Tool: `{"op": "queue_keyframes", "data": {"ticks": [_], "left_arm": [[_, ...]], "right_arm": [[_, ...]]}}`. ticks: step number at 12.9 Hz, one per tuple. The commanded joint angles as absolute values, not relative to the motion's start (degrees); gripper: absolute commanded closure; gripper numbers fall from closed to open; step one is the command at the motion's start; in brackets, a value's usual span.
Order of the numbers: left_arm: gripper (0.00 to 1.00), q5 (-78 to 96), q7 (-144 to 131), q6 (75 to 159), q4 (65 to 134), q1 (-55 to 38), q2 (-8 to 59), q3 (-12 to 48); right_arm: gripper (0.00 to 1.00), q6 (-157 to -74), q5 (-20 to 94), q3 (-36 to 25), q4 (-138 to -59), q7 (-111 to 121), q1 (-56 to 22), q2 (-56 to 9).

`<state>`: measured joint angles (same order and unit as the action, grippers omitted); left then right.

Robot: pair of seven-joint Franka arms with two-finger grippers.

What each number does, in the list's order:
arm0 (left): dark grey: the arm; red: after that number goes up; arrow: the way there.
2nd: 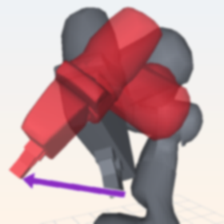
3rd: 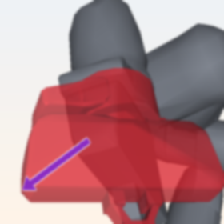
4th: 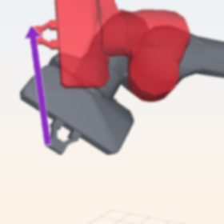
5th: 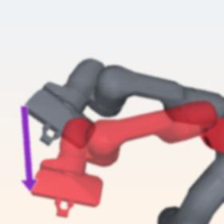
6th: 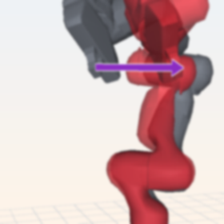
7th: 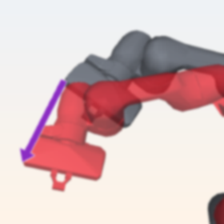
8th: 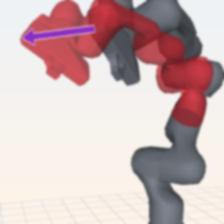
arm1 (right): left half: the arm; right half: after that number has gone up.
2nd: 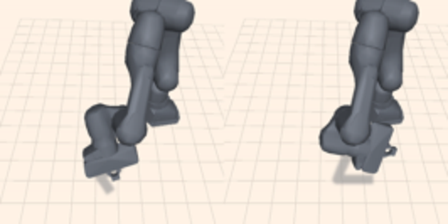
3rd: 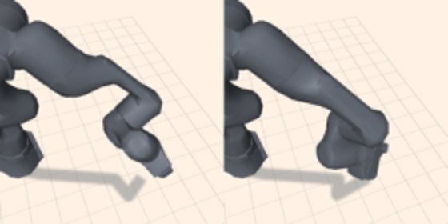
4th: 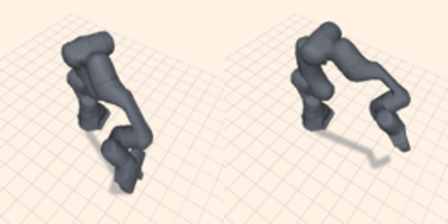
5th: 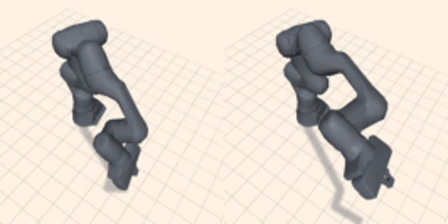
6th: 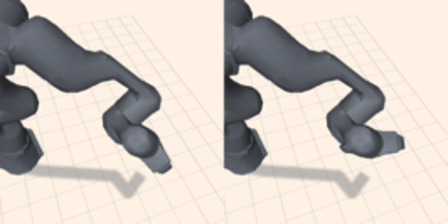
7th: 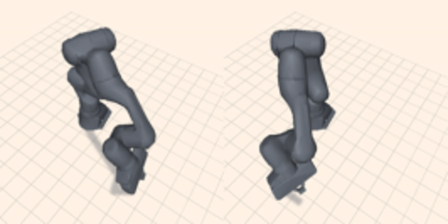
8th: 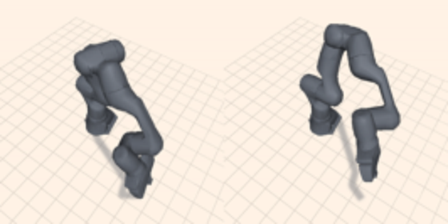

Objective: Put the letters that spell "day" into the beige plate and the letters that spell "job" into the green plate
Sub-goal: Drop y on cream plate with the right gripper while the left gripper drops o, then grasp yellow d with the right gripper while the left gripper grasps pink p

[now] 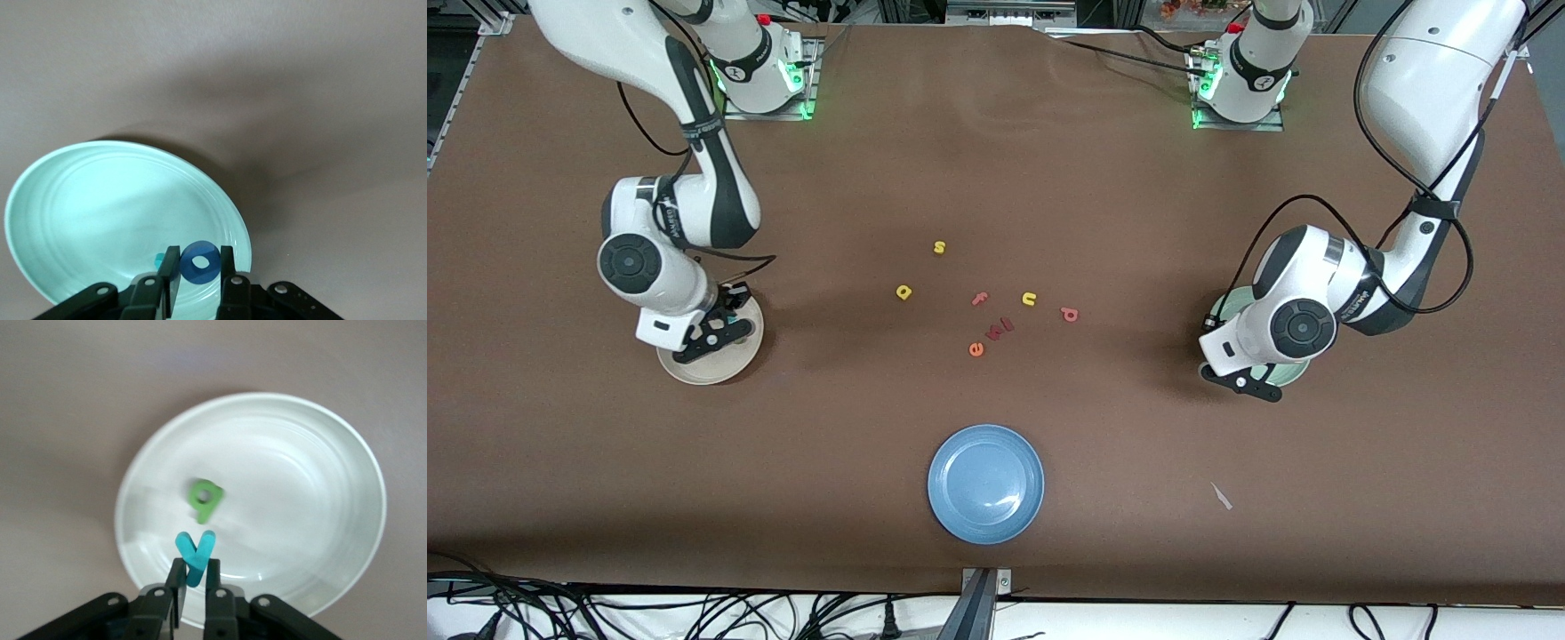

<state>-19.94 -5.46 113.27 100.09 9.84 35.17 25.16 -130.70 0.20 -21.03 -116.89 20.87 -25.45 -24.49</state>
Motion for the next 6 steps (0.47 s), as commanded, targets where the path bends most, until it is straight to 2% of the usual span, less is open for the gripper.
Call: {"op": "queue_keyframes", "data": {"ticks": [1, 6], "left_arm": [[1.0, -21.88, -4.75, 119.5, 105.89, 11.95, 32.96, 25.66], [1.0, -24.26, -4.66, 123.22, 108.19, 13.45, 33.13, 25.66]], "right_arm": [[0.0, -131.14, 5.94, -20.31, -116.37, 20.57, -23.64, -24.61], [0.0, -129.55, 8.61, -14.17, -114.52, 7.34, -24.35, -23.47]]}}
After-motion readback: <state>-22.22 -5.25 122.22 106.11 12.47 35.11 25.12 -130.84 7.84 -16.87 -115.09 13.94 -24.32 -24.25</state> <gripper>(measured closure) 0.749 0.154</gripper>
